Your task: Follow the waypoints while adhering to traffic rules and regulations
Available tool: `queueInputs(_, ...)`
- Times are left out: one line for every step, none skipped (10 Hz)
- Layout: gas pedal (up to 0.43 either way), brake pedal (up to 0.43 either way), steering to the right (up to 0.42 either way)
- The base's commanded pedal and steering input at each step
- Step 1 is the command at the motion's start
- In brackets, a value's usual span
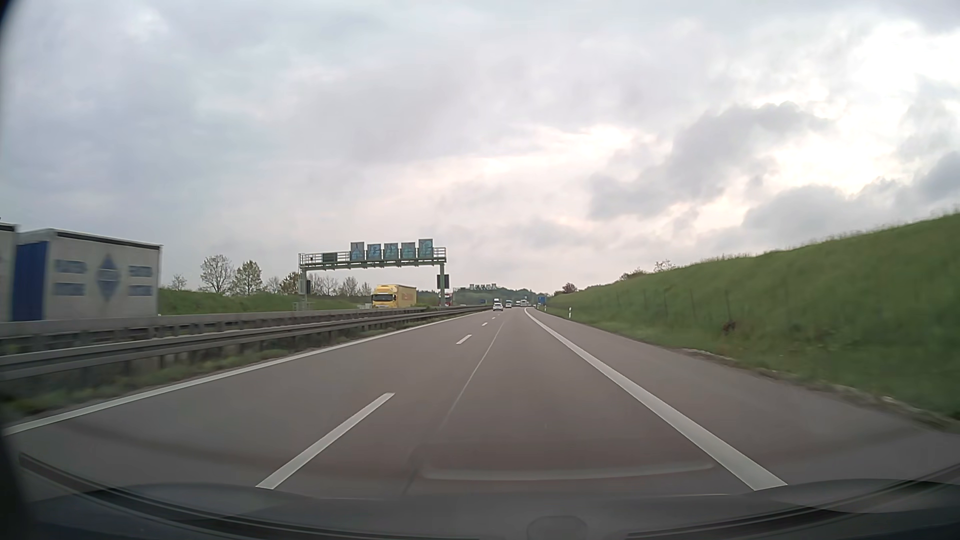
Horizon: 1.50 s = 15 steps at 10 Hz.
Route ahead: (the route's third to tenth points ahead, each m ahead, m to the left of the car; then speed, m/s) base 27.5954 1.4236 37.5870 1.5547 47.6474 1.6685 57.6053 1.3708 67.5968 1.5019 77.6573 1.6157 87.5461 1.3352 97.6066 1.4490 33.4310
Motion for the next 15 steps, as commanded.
queueInputs(0.799,0.0,-0.003)
queueInputs(0.811,0.0,-0.003)
queueInputs(0.811,0.0,-0.003)
queueInputs(0.811,0.0,-0.003)
queueInputs(0.811,0.0,-0.003)
queueInputs(0.811,0.0,-0.003)
queueInputs(0.811,0.0,-0.003)
queueInputs(0.811,0.0,-0.003)
queueInputs(0.811,0.0,-0.003)
queueInputs(0.811,0.0,-0.003)
queueInputs(0.811,0.0,-0.003)
queueInputs(0.811,0.0,-0.003)
queueInputs(0.811,0.0,-0.002)
queueInputs(0.811,0.0,-0.002)
queueInputs(0.811,0.0,-0.002)
